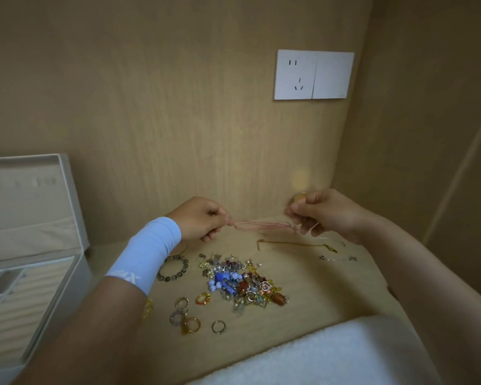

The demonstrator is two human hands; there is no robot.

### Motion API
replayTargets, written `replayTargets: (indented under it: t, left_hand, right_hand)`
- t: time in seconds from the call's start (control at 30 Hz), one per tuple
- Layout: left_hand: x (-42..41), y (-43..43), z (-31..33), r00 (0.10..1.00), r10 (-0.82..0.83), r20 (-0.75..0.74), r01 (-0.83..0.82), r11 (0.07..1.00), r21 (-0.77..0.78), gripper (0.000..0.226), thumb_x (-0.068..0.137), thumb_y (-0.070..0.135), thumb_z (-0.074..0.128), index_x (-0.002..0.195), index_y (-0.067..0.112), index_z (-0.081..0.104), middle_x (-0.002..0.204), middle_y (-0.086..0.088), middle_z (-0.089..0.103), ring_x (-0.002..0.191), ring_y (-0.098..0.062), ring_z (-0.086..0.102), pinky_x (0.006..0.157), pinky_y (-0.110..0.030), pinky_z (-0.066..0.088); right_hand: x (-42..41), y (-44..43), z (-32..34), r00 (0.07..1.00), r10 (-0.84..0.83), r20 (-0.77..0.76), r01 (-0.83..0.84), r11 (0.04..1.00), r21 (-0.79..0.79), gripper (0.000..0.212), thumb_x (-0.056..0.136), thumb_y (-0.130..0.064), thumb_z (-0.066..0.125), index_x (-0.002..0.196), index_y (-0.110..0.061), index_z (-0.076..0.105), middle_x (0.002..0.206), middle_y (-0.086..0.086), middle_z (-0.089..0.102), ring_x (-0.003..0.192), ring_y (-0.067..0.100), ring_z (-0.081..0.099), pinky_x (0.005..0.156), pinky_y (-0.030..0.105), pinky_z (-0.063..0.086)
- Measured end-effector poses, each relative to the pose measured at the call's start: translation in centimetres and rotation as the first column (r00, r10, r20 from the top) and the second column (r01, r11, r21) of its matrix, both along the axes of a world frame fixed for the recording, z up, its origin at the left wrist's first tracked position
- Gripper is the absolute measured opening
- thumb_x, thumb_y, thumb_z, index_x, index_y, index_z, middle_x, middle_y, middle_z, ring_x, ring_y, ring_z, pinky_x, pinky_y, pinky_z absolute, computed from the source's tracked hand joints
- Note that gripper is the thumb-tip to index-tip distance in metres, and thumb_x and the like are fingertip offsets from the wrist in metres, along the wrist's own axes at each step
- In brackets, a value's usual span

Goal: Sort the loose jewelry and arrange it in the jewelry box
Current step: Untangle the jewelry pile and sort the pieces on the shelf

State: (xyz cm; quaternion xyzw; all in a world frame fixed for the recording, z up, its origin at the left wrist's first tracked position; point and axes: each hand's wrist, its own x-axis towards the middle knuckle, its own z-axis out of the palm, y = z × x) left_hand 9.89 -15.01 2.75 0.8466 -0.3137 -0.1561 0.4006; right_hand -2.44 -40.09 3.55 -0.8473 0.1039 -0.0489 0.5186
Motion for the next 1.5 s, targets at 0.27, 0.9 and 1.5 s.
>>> replayTargets:
  t: [0.27, 0.9, 1.5]
  left_hand:
    - [0.5, -4.8, -1.9, 0.988, -0.124, 0.095, 0.093, 0.955, 0.282, 0.012, 0.093, 0.024, 0.065, 0.084, 0.020, 0.073, 0.056, 0.008, 0.063, 0.052, -0.007, 0.057, 0.060, -0.019, 0.049]
    - [-2.6, -9.1, -3.8, 0.899, -0.330, 0.289, 0.180, 0.879, 0.442, 0.016, 0.084, 0.019, 0.074, 0.098, 0.026, 0.076, 0.095, 0.014, 0.070, 0.089, -0.002, 0.063, 0.088, -0.018, 0.048]
    - [-1.2, 1.0, -4.8, 0.938, -0.062, 0.340, -0.046, 0.953, 0.301, 0.023, 0.090, 0.028, 0.065, 0.112, 0.034, 0.070, 0.118, 0.006, 0.060, 0.118, -0.015, 0.050, 0.108, -0.036, 0.038]
  right_hand:
    - [-3.8, -3.4, -2.3, 0.971, -0.096, -0.220, 0.026, 0.954, -0.299, 0.011, 0.090, -0.011, 0.070, 0.082, -0.005, 0.075, 0.063, 0.003, 0.071, 0.054, 0.016, 0.062, 0.043, 0.021, 0.040]
    - [-6.7, -6.3, -3.2, 0.914, -0.216, -0.343, -0.101, 0.699, -0.708, 0.015, 0.080, -0.015, 0.077, 0.081, -0.030, 0.075, 0.082, -0.016, 0.068, 0.079, 0.008, 0.065, 0.082, 0.029, 0.058]
    - [3.5, 7.6, -3.8, 0.972, 0.116, -0.204, -0.226, 0.702, -0.675, 0.021, 0.087, -0.019, 0.070, 0.105, -0.028, 0.078, 0.107, -0.008, 0.071, 0.095, 0.011, 0.060, 0.087, 0.030, 0.052]
